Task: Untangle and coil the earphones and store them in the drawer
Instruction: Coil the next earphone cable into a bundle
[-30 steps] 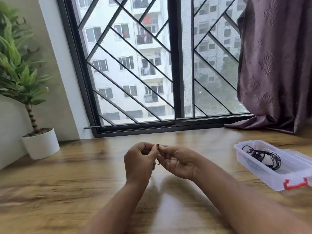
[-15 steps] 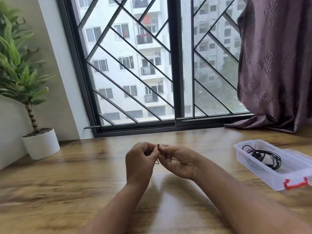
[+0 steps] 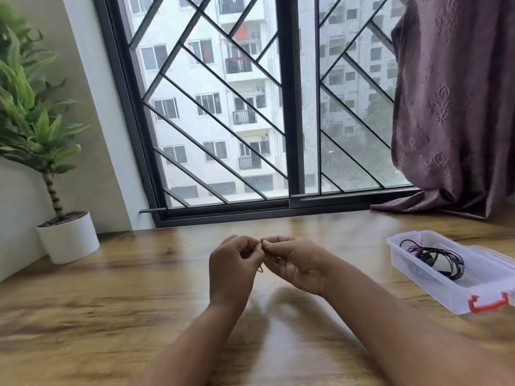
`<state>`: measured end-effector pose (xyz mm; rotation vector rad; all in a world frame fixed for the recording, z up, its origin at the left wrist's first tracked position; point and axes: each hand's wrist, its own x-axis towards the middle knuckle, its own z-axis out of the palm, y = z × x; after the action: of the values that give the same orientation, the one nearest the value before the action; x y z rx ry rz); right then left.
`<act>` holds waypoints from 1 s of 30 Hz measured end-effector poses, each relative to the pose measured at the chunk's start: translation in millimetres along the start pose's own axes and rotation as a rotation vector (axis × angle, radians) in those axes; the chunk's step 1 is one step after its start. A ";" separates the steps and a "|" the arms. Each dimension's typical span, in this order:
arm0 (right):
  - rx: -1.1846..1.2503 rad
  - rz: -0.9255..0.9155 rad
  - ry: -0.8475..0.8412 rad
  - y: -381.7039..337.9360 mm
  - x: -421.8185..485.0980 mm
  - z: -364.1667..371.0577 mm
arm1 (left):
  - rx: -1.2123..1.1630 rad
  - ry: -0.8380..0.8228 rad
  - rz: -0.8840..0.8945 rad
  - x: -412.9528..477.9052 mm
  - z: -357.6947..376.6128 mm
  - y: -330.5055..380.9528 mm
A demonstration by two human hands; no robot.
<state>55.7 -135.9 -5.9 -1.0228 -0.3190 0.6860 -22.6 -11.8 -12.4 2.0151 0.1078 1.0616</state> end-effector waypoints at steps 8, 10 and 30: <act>-0.155 -0.071 0.012 -2.1 -0.1 -3.7 | -0.018 -0.009 -0.035 0.8 -0.5 -1.2; -0.153 -0.099 -0.001 -2.4 -1.4 -4.4 | -0.041 -0.008 -0.048 0.9 -0.4 -2.1; -0.477 -0.379 0.047 -5.5 -5.0 0.5 | -0.355 -0.077 -0.199 4.3 5.3 -10.2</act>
<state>53.8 -140.7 -0.6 -1.3802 -0.6364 0.2416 -13.2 -6.7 -18.4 1.6839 0.0715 0.8128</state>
